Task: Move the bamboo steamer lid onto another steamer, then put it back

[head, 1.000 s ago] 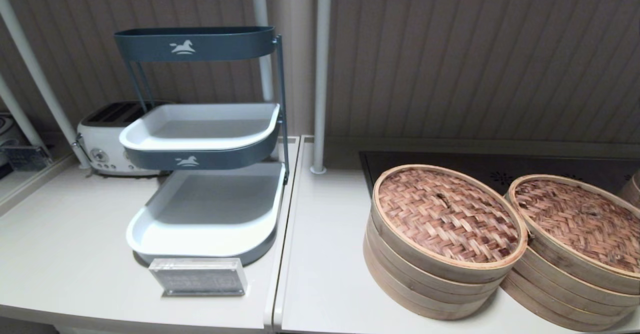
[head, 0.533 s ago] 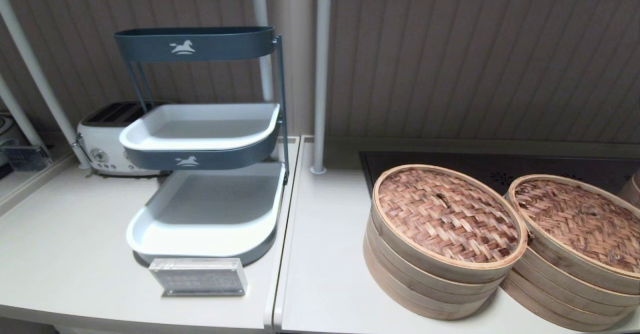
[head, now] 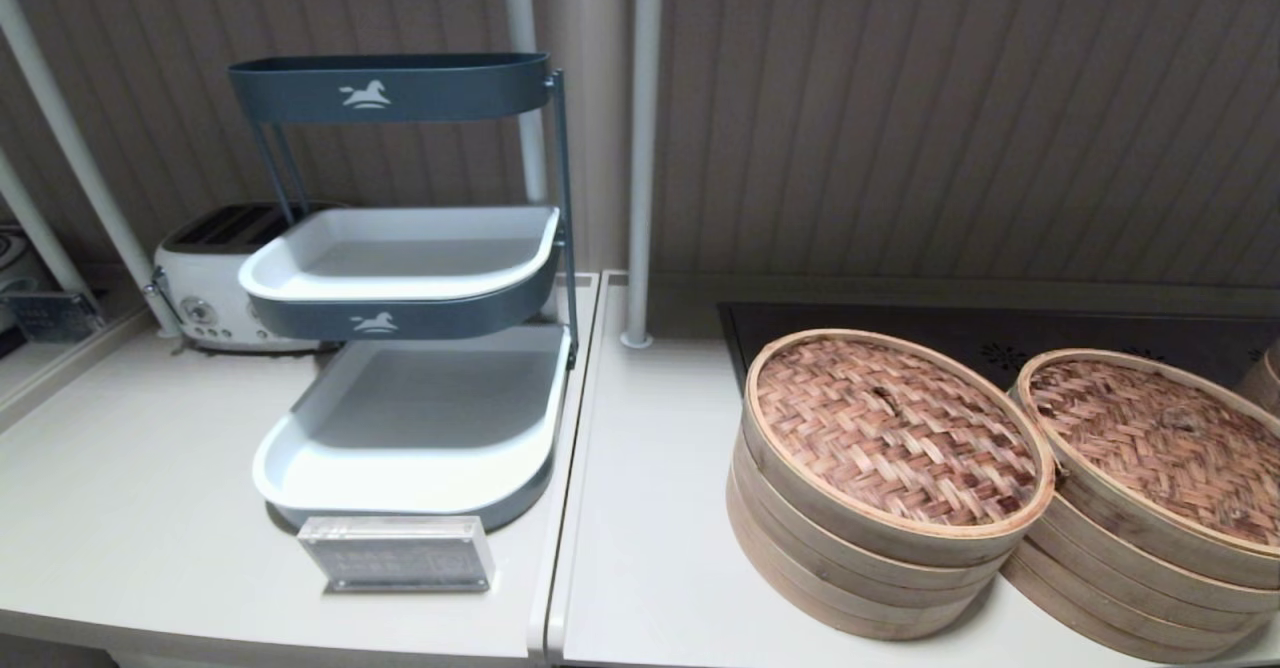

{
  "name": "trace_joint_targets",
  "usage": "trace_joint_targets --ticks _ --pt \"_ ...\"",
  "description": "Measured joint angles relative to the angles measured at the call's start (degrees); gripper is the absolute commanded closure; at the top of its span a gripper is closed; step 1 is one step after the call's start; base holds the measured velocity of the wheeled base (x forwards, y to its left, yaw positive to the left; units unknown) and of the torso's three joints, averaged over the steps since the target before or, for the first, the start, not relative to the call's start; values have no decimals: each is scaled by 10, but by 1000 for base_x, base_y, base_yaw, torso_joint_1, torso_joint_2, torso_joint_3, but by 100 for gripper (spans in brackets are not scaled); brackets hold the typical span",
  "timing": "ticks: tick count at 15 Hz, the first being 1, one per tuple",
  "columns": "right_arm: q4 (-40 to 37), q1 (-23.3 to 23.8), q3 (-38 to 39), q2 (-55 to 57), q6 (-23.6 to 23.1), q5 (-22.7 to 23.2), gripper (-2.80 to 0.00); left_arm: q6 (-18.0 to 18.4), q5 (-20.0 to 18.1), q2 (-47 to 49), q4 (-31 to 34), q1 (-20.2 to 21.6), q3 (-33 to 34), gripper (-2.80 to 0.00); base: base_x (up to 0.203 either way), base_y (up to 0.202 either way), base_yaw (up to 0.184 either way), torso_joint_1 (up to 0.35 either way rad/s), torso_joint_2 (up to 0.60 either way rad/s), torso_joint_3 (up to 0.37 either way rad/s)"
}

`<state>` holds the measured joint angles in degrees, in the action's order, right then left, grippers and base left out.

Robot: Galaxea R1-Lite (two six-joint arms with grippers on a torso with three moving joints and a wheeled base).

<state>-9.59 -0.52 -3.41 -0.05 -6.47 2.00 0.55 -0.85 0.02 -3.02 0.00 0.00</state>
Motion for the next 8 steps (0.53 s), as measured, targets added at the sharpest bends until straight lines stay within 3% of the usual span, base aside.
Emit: trace_joint_targets --ticks 8 --pt "18 0 9 0 4 0 0 0 0 0 0 0 0 0 0 0 0 0 0 0"
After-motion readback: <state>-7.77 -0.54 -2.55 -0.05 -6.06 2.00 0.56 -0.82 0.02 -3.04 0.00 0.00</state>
